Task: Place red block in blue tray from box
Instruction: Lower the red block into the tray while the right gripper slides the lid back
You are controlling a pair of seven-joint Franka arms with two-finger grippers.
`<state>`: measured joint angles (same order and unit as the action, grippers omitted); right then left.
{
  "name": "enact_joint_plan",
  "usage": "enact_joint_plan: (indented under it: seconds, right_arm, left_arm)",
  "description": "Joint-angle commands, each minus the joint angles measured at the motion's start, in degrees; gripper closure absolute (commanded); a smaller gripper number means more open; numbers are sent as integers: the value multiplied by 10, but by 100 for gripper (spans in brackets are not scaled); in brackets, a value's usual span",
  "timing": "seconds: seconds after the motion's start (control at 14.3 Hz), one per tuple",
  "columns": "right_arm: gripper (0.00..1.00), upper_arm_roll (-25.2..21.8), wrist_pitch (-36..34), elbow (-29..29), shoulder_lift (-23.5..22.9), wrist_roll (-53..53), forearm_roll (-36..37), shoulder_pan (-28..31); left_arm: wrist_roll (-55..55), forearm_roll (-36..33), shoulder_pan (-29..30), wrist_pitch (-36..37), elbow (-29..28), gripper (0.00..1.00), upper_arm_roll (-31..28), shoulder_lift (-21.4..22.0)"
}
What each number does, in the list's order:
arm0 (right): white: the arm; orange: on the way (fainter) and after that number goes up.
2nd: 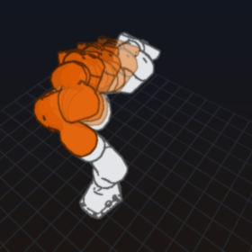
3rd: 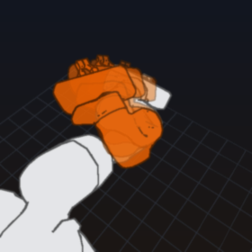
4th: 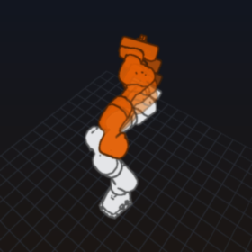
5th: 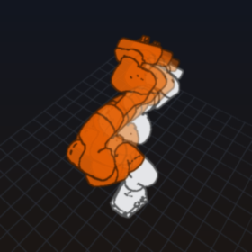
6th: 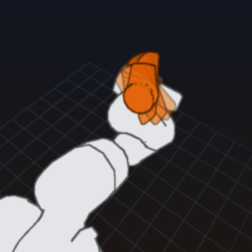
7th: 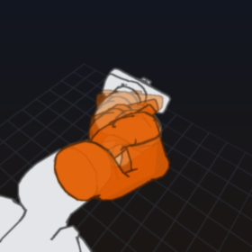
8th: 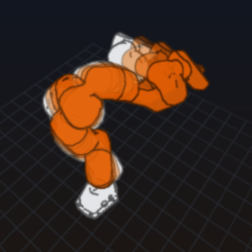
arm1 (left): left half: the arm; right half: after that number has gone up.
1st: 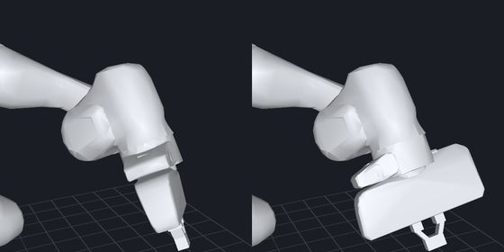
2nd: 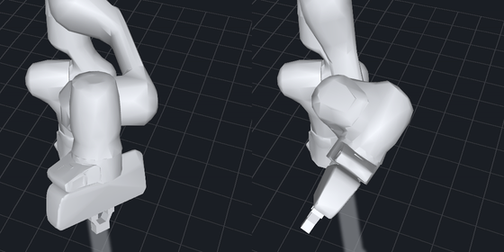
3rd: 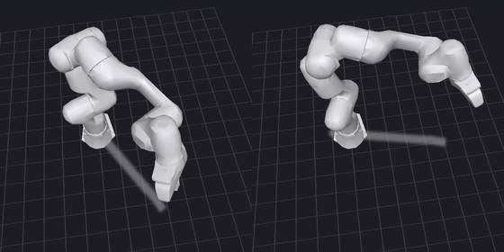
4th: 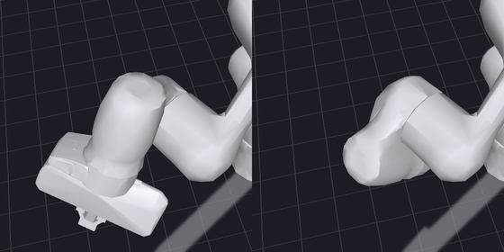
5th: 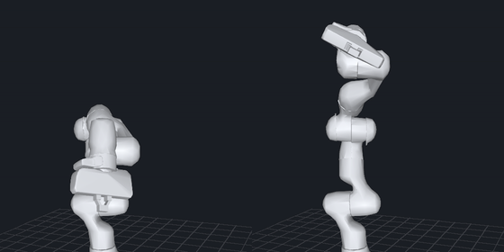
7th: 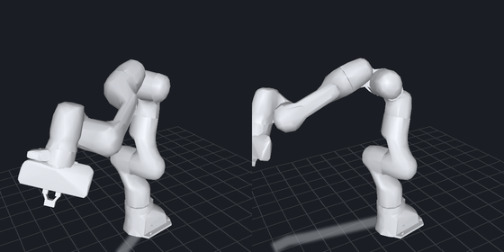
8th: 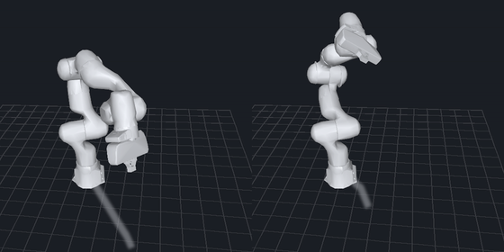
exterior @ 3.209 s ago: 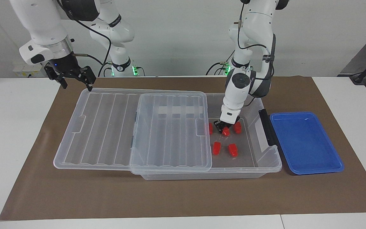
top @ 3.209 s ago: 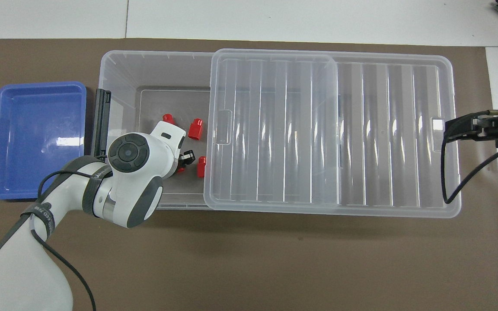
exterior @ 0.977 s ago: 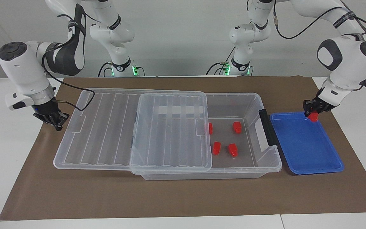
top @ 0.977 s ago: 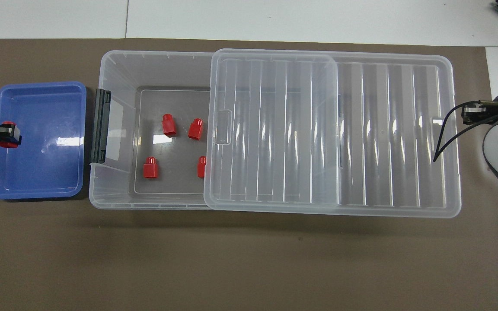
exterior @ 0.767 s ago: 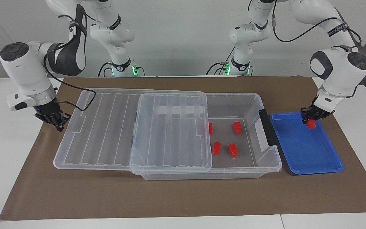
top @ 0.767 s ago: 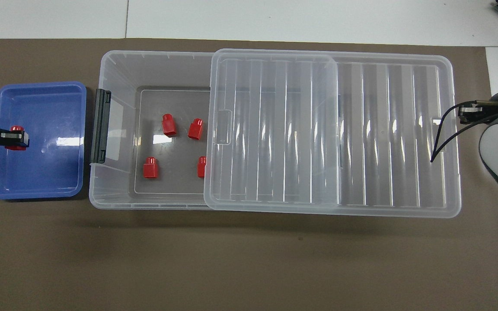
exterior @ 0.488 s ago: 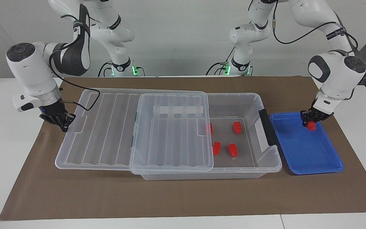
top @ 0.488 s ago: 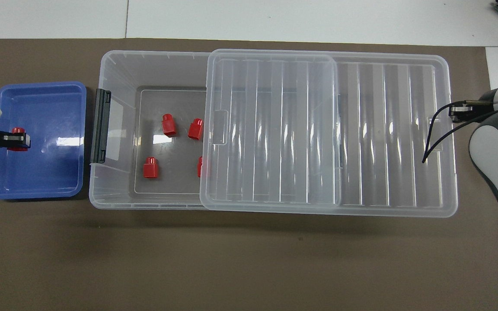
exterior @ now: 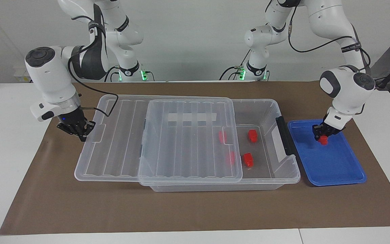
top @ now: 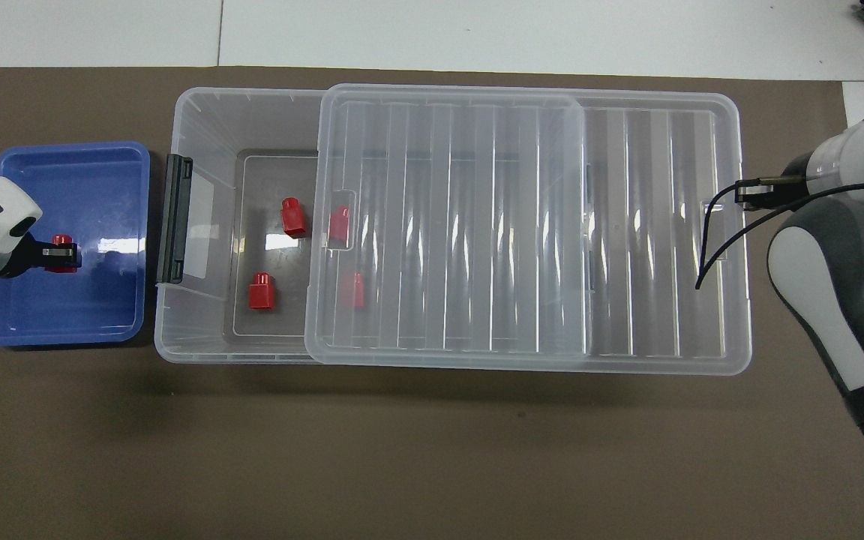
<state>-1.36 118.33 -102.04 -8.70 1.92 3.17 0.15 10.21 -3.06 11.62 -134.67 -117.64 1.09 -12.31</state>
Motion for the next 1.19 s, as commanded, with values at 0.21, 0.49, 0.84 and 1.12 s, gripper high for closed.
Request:
enact_joint_plan:
  seconds: [0.21, 0.49, 0.84, 1.12]
  right_arm:
    - [100, 50, 4, -8, 1, -58, -11, 3]
    - [100, 85, 1, -10, 2, -75, -31, -2]
    - [100, 120, 0, -11, 3, -74, -31, -2]
    - [100, 134, 2, -11, 3, -72, -31, -5]
  left_arm:
    - [-8, -2, 4, -51, -16, 81, 1, -28]
    - [-7, -2, 5, -101, -46, 79, 1, -32]
    - [-6, -2, 4, -114, -55, 37, 1, -38]
    - [-3, -3, 7, -95, -44, 0, 1, -37]
